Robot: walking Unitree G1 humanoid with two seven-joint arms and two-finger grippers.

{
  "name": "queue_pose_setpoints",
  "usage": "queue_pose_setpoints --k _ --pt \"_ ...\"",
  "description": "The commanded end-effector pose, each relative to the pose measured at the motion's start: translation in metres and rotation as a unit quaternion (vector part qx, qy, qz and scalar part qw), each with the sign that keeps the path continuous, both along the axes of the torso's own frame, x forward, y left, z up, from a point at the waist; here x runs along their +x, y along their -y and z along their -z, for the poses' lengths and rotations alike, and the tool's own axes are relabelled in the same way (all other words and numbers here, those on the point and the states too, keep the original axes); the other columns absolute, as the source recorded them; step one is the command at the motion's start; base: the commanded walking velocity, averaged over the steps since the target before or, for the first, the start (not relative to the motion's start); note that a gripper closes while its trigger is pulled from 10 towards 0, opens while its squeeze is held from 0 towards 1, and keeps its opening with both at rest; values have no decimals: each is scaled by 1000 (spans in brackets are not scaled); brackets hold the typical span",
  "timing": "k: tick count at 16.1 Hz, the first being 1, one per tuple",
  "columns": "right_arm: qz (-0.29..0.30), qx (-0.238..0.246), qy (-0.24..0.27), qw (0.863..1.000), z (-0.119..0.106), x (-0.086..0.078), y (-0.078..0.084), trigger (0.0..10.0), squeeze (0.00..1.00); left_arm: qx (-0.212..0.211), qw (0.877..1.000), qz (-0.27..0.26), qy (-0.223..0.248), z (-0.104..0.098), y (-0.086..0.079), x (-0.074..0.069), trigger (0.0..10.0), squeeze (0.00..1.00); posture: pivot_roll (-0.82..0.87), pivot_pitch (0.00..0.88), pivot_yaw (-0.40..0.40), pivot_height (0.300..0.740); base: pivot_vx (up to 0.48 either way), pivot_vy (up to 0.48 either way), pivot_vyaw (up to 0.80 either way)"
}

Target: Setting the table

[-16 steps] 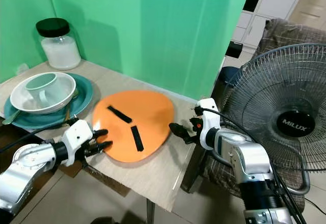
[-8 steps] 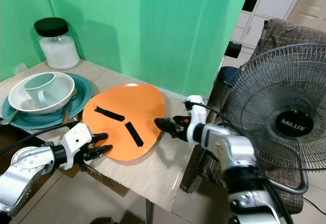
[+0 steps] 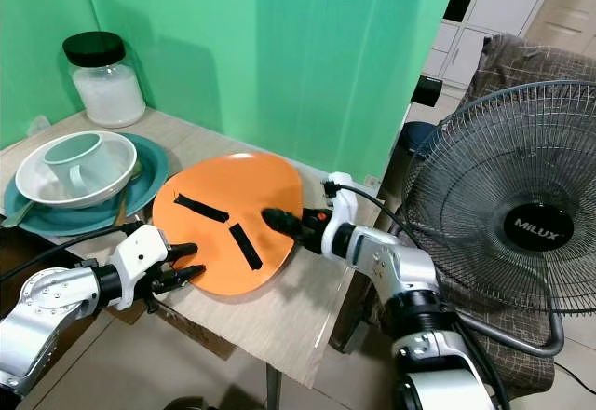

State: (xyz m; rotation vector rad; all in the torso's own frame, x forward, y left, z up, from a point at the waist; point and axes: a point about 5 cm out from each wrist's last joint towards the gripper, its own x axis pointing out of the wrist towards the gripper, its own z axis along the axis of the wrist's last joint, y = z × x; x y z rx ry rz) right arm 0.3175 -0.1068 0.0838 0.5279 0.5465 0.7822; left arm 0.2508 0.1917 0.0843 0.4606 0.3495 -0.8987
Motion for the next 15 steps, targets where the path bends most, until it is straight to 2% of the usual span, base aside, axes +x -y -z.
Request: queue_pose_setpoints --k 1,6,15 --pt "2 21 3 1000 -1 1 1 0 0 19 999 0 -27 10 -3 -2 10000 0 210 0 -74 740 0 0 0" --pt "-28 57 -1 998 -2 -5 -9 0 0 20 1000 -4 -10 5 -2 5 10000 0 209 0 -81 740 0 0 0" --pt "-28 60 -5 998 1 -11 -14 0 0 27 1000 -1 -11 6 -3 7 10000 0 186 0 -49 740 0 0 0"
